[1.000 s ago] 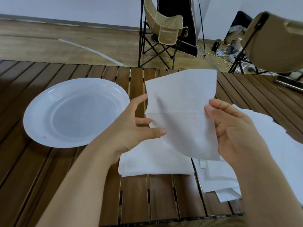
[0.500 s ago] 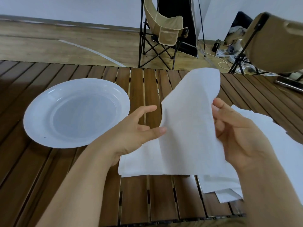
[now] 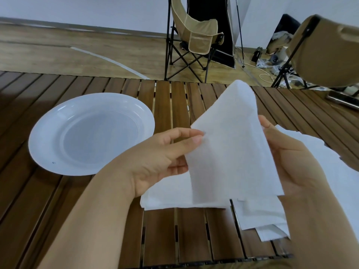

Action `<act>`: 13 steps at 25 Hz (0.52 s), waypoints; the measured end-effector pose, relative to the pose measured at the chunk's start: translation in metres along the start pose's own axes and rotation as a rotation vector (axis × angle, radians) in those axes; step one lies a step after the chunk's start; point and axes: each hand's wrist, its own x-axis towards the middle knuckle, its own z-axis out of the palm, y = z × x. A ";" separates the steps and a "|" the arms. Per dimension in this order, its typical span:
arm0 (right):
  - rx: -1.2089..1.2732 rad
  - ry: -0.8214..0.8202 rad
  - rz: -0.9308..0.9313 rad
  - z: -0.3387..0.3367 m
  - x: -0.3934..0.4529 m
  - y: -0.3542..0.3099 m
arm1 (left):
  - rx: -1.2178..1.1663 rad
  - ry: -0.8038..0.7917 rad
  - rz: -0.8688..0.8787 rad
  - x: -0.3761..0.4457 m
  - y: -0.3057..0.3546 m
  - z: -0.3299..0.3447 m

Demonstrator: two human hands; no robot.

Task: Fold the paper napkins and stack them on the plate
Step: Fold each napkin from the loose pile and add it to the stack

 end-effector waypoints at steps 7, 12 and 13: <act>-0.102 0.386 0.070 0.001 0.009 0.016 | 0.073 0.336 0.068 0.007 -0.005 -0.009; -0.295 0.423 0.116 0.001 0.011 0.019 | 0.307 0.573 0.189 0.009 -0.010 -0.011; -0.341 0.432 0.104 0.001 0.011 0.021 | 0.418 0.618 0.214 0.010 -0.011 -0.012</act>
